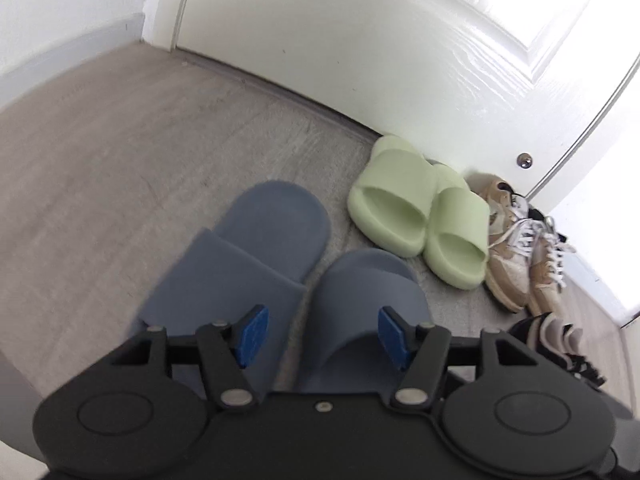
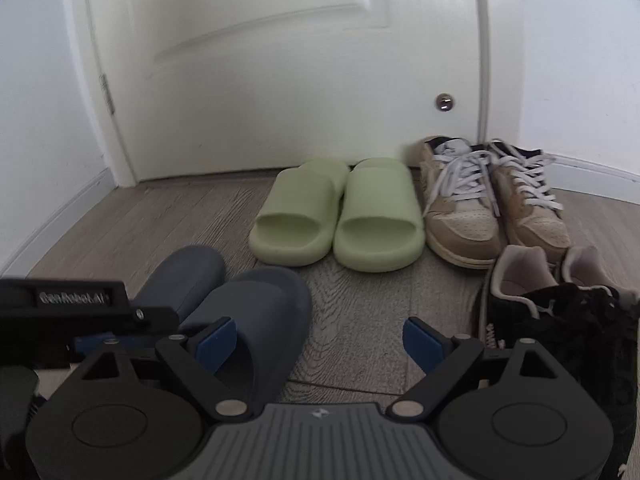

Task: Organize scattered shoes

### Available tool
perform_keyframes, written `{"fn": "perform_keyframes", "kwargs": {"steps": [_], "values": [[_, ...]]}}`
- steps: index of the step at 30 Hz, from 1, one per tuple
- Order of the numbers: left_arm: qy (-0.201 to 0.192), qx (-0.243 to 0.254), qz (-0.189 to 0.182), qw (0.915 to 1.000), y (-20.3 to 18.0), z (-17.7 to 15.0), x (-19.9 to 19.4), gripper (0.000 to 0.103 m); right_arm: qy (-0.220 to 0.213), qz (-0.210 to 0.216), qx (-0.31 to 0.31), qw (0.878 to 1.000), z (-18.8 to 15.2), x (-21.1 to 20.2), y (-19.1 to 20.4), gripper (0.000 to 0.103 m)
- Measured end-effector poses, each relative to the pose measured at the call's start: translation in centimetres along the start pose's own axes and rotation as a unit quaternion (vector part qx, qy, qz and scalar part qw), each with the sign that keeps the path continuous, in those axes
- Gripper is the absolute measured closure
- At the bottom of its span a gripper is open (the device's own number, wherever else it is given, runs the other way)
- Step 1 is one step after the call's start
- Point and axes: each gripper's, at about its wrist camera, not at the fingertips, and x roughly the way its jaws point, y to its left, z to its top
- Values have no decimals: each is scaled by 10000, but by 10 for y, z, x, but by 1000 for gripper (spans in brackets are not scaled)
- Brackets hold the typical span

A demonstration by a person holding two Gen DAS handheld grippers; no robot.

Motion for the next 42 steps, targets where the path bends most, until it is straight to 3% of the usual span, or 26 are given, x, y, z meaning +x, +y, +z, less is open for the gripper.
{"fn": "perform_keyframes", "kwargs": {"steps": [3, 4, 5, 7, 10, 11, 13, 14, 18, 22, 23, 26, 28, 34, 37, 39, 41, 42], "values": [[-93, 292, 450, 9985, 0, -8, 5, 42, 467, 9, -1188, 9918, 4, 37, 36, 14], [-48, 303, 497, 9983, 1, -10, 9, 42, 518, -42, -1245, 9909, 2, 44, 41, 20], [30, 267, 476, 9985, 2, -12, 13, 42, 564, -32, -992, 9935, 0, 51, 41, 25], [47, 256, 481, 9985, 2, -13, 17, 42, 611, 11, -412, 9973, -4, 58, 37, 46], [-43, 254, 490, 9985, 2, -12, 18, 42, 407, -46, 468, 9981, -14, 54, 27, 61], [-52, 253, 498, 9984, 2, -12, 19, 42, 347, -104, 519, 9980, -15, 52, 28, 65], [-88, 341, 561, 9978, -1, -14, 20, 42, 135, -340, 648, 9972, -20, 44, 31, 85], [-104, 387, 592, 9974, -2, -15, 20, 42, 75, -397, 924, 9949, -23, 41, 27, 90], [-157, 456, 735, 9961, -4, -17, 21, 42, -161, -629, 2001, 9776, -35, 28, 12, 93], [-185, 265, 701, 9970, 2, -14, 21, 42, -293, -1399, 2142, 9663, -49, 15, 13, 92], [-188, 229, 695, 9971, 3, -14, 21, 42, -271, -1428, 2123, 9663, -50, 15, 13, 92], [-182, 180, 723, 9971, 6, -13, 21, 42, -266, -1224, 2301, 9651, -50, 6, 5, 86], [-171, 105, 687, 9974, 8, -12, 20, 42, -311, -1235, 2183, 9675, -51, -4, 4, 70], [-251, -4, 537, 9982, 10, -10, 15, 42, 343, -442, 1965, 9789, -59, -11, 12, 70], [-492, 79, 586, 9970, 5, -9, 7, 42, 508, -329, 1767, 9824, -65, -17, 25, 70], [-592, 114, 672, 9959, 3, -9, 5, 42, 597, -143, 1836, 9811, -66, -20, 31, 70], [-602, 51, 674, 9959, 5, -7, 5, 42, 820, 248, 2178, 9722, -69, -18, 40, 68], [-598, -1, 671, 9960, 7, -7, 5, 42, 800, 201, 2129, 9736, -69, -19, 46, 68]]}}
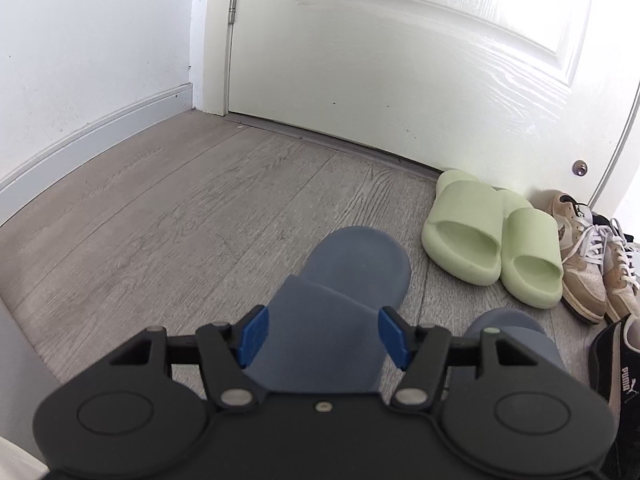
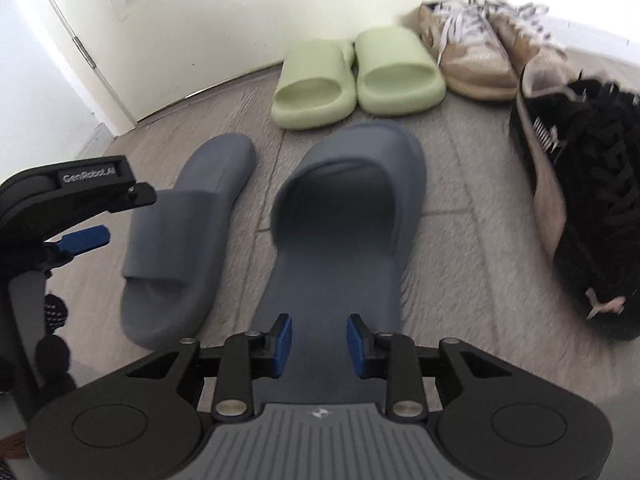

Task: Organize scattered shoes
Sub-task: 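Grasp a grey slide by its strap with the right tool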

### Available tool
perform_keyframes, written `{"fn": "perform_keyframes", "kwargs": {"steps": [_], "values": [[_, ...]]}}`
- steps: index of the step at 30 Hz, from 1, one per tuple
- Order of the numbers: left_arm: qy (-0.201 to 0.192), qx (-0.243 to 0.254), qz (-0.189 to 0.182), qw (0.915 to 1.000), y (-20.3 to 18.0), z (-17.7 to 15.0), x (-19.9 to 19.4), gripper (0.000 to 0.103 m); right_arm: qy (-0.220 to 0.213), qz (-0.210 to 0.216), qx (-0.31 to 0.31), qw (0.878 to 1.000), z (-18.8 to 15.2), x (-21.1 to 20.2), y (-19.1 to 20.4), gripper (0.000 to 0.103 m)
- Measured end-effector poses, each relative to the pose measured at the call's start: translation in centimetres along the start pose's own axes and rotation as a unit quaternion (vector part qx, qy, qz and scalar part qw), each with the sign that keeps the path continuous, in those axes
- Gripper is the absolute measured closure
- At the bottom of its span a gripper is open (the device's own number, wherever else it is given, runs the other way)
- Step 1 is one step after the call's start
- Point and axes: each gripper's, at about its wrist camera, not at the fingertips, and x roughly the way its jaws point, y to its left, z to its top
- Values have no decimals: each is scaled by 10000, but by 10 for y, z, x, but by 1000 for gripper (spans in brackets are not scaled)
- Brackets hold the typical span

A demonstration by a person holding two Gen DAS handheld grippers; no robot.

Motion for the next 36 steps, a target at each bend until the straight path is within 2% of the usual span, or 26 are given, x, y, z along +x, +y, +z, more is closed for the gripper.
{"fn": "perform_keyframes", "kwargs": {"steps": [3, 7, 13, 14, 15, 17, 18, 19, 22, 24, 26, 27, 28, 29, 33, 36], "values": [[57, -228, -38, 9997, 8, 2, 2, 42, -48, -107, -327, 9994, -6, 5, 20, 68], [99, -479, -119, 9987, 17, 4, 3, 42, 36, 167, -242, 9996, -4, 12, 29, 68], [130, -624, -100, 9979, 24, 4, 4, 42, 100, 826, -289, 9961, 5, 14, 27, 69], [154, -652, -114, 9977, 25, 4, 5, 42, -57, 798, -413, 9959, 11, 5, 23, 68], [166, -668, -125, 9975, 25, 5, 5, 42, -214, 771, -537, 9953, 17, -3, 19, 64], [157, -659, -137, 9976, 24, 5, 6, 42, -487, 662, -850, 9930, 30, -15, 14, 42], [145, -637, -146, 9978, 23, 4, 5, 42, -619, 546, -1154, 9899, 39, -22, 10, 17], [136, -609, -157, 9979, 22, 4, 5, 42, -698, 420, -1480, 9856, 50, -27, 6, 4], [107, -511, -163, 9985, 18, 4, 5, 42, -735, 247, -2145, 9736, 74, -25, -6, 4], [91, -428, -145, 9989, 16, 3, 4, 42, -485, 117, -2674, 9623, 88, -4, -9, 4], [100, -399, -147, 9990, 15, 2, 4, 42, -329, 86, -3261, 9447, 91, 9, -5, 4], [115, -400, -157, 9990, 16, 1, 5, 42, -358, 119, -3615, 9316, 93, 18, -1, 4], [141, -411, -166, 9989, 16, 1, 6, 42, -400, 288, -3926, 9184, 99, 27, 3, 4], [173, -423, -174, 9988, 17, 1, 7, 42, -342, 476, -4028, 9134, 104, 33, 2, 4], [232, -447, -198, 9985, 18, 0, 9, 42, 124, 775, -4093, 9090, 121, 57, -9, 4], [222, -440, -247, 9985, 17, 0, 10, 42, 450, 767, -3982, 9130, 118, 71, -21, 4]]}}
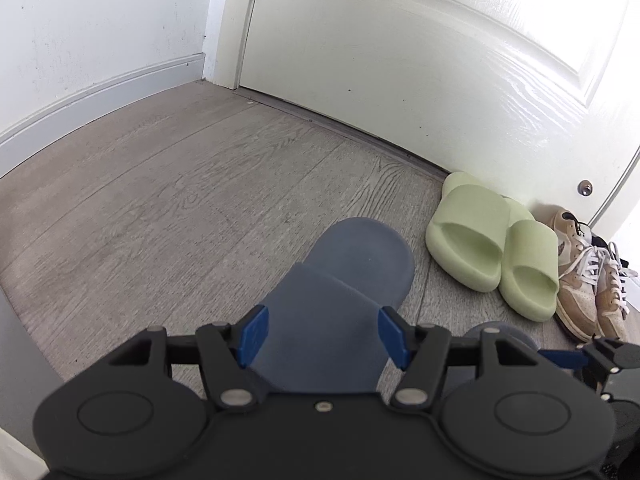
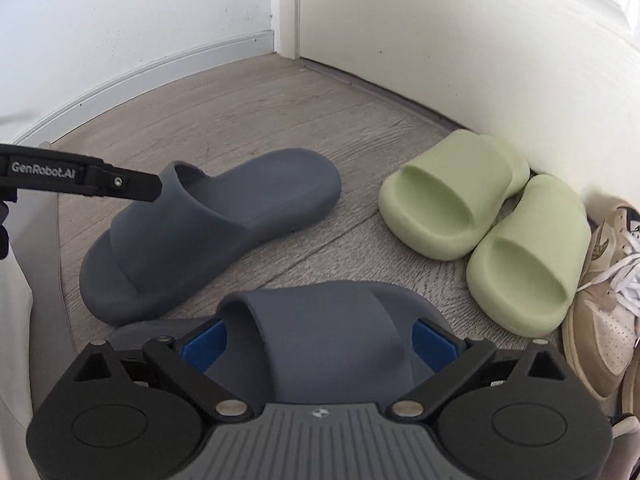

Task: Organize scattered shoes
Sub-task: 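Grasp a grey slide by its strap with the right tool, then lift and carry the grey slide toward the sneakers with the right tool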

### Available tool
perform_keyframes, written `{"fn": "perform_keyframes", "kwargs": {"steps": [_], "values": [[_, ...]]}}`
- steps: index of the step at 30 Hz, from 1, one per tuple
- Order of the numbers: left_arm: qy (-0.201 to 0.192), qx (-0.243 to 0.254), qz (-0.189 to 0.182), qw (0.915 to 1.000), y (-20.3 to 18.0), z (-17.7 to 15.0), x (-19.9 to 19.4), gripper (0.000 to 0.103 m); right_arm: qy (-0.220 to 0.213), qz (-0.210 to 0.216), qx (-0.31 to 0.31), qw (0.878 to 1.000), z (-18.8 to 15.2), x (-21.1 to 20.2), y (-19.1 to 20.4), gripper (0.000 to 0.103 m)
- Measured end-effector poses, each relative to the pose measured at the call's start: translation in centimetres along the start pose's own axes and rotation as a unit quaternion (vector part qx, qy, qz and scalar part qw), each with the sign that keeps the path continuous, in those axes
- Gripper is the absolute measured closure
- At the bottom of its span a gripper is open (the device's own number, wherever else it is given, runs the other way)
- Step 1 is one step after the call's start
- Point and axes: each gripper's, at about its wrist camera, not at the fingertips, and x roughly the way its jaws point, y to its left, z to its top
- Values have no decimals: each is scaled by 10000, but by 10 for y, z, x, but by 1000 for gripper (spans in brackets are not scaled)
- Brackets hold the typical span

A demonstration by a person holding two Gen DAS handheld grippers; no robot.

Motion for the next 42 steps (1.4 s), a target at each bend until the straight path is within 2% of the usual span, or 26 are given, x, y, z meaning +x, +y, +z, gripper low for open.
{"fn": "perform_keyframes", "kwargs": {"steps": [3, 5, 6, 7, 8, 10, 12, 13, 14, 16, 18, 21, 23, 25, 26, 30, 31, 34, 37, 39, 42], "values": [[5, 40, 13, 10000, -1, 0, 1, 42, 74, -21, 152, 9999, -10, 5, 0, 8], [-8, 36, 9, 10000, -1, 0, 0, 42, 37, -109, 337, 9994, -13, 5, -2, 23], [-16, 28, 6, 10000, -1, 0, -1, 42, -84, -235, 649, 9976, -14, 1, -7, 35], [-19, 20, 6, 10000, -1, 0, -1, 42, -160, -354, 1107, 9931, -14, -3, -14, 36], [-17, 11, 9, 10000, 0, 0, -1, 42, -186, -461, 1295, 9903, -15, -4, -16, 39], [-12, -1, 23, 10000, 0, 0, -1, 42, -261, -818, 1999, 9760, -21, -8, -22, 40], [-22, -2, 48, 10000, 0, 0, -1, 42, -319, -1036, 2338, 9662, -26, -12, -23, 40], [-22, -6, 53, 10000, 1, 0, -1, 42, -344, -1204, 2621, 9569, -29, -14, -25, 40], [-18, -12, 55, 10000, 1, 0, 0, 42, -365, -1379, 2908, 9461, -32, -17, -26, 40], [-12, -15, 62, 10000, 1, 0, 0, 42, -292, -1994, 3615, 9103, -41, -24, -24, 40], [-12, 1, 80, 10000, 0, 0, 0, 42, -269, -2370, 3878, 8904, -49, -29, -16, 40], [-7, 37, 110, 9999, -1, -1, 0, 42, -175, -2506, 3995, 8816, -53, -30, 5, 38], [2, 49, 129, 9999, -1, -1, 0, 42, -55, -2591, 3933, 8821, -53, -28, 25, 37], [10, 45, 136, 9999, -1, -1, 1, 42, -29, -2359, 3902, 8900, -54, -29, 41, 25], [15, 41, 137, 9999, 0, -1, 1, 42, -35, -2095, 3943, 8948, -55, -31, 46, 22], [21, -12, 116, 9999, 1, 0, 0, 42, -14, -1180, 4078, 9054, -66, -43, 62, 21], [19, -18, 109, 9999, 2, 0, 0, 42, -92, -1017, 4215, 9011, -70, -48, 61, 21], [23, -29, 88, 10000, 2, 0, -1, 42, -334, -526, 4621, 8846, -82, -63, 57, 21], [40, -40, 71, 10000, 3, 0, -1, 42, -944, -205, 5399, 8361, -95, -80, 39, 21], [55, -37, 63, 10000, 2, 0, 0, 42, -909, -98, 5601, 8234, -102, -80, 27, 21], [39, 12, 55, 10000, 1, -1, -1, 42, -722, 314, 5969, 7984, -110, -65, 7, 22]]}}
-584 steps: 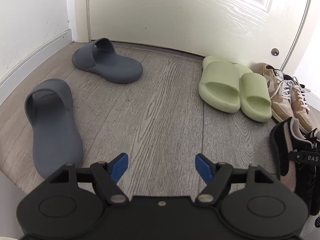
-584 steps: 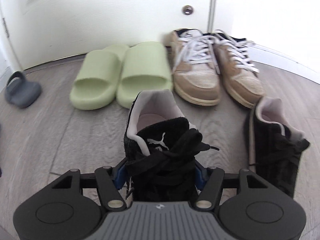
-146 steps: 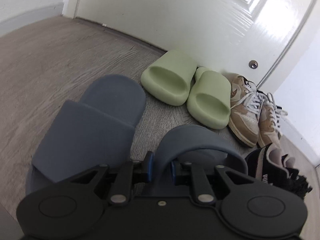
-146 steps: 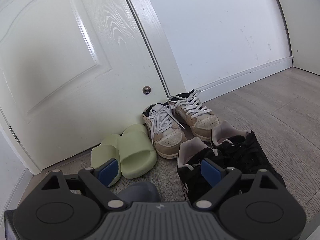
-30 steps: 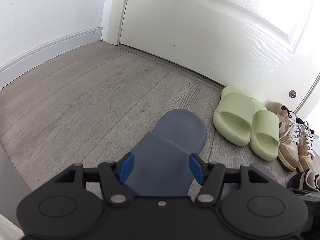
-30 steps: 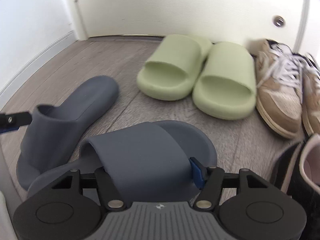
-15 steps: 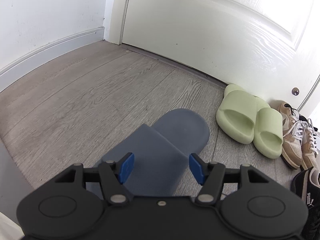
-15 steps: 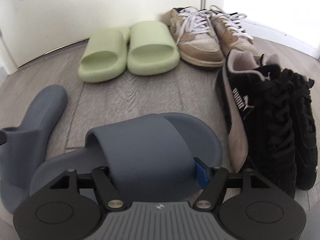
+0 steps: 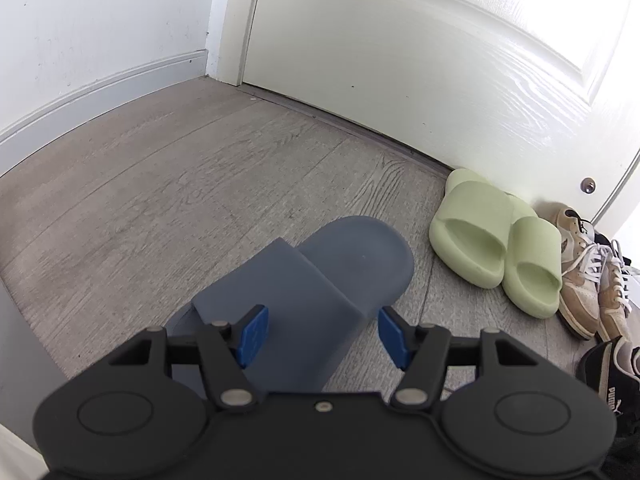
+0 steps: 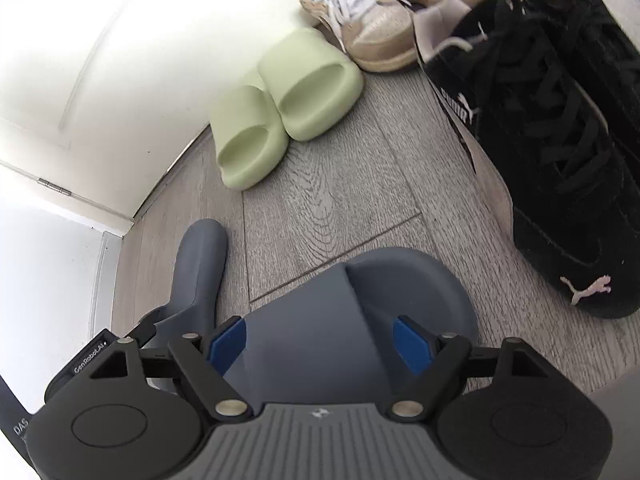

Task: Organize scattered shoes
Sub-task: 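Lift and carry the grey slide toward the sneakers with the right tool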

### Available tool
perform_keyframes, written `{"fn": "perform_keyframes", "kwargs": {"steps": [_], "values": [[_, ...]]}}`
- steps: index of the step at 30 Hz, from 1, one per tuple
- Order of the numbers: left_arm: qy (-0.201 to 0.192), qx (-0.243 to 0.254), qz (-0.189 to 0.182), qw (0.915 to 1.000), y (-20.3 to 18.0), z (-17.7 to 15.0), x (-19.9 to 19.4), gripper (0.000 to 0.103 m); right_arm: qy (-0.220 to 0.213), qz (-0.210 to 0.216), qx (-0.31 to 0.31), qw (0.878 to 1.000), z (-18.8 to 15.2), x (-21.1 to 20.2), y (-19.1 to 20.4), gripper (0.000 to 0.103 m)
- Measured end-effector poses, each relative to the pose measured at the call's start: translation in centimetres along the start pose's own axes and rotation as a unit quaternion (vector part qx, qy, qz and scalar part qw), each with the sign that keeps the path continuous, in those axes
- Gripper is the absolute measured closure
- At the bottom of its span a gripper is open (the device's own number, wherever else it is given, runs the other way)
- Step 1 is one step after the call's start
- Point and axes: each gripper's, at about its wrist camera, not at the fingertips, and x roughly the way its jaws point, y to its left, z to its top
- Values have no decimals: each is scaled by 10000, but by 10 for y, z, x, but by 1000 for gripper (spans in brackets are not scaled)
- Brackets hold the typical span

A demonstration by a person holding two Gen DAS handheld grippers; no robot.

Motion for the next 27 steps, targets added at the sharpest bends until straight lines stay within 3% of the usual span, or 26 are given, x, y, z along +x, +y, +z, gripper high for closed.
{"fn": "perform_keyframes", "kwargs": {"steps": [2, 4, 5, 7, 9, 13, 16, 19, 22, 24, 27], "values": [[-8, 26, 13, 10000, -1, 0, 0, 42, 72, 263, 29, 9996, -1, 5, 1, 26], [-7, 27, 20, 10000, -2, -1, 0, 42, 85, 179, -434, 9989, -7, 5, 13, 46], [-8, 26, 21, 10000, -2, -1, 0, 42, 158, 302, -588, 9977, -11, 6, 17, 48], [-14, 25, 25, 10000, -2, -1, 0, 42, 300, 719, -472, 9958, -14, 9, 18, 70], [-24, 18, 36, 10000, -1, -1, -1, 42, 397, 1124, -330, 9923, -15, 11, 17, 79], [-24, -9, 51, 10000, 0, -1, -2, 42, 324, 1515, -349, 9873, -19, 10, 23, 85], [-23, -19, 59, 10000, 0, -1, -2, 42, -207, 1418, -86, 9896, -16, 1, 15, 87], [-22, 1, 54, 10000, -1, -1, -2, 42, -1183, 1278, 182, 9845, -13, -17, 4, 91], [-16, 38, 57, 10000, -2, -1, -1, 42, -2270, 1195, 455, 9655, -15, -41, -4, 92], [-31, 77, 59, 9999, -4, -2, -1, 42, -2515, 992, 525, 9613, -19, -45, -5, 92], [-46, 147, 82, 9998, -6, -2, -2, 42, -2124, 641, 234, 9748, -24, -35, 5, 91]]}}
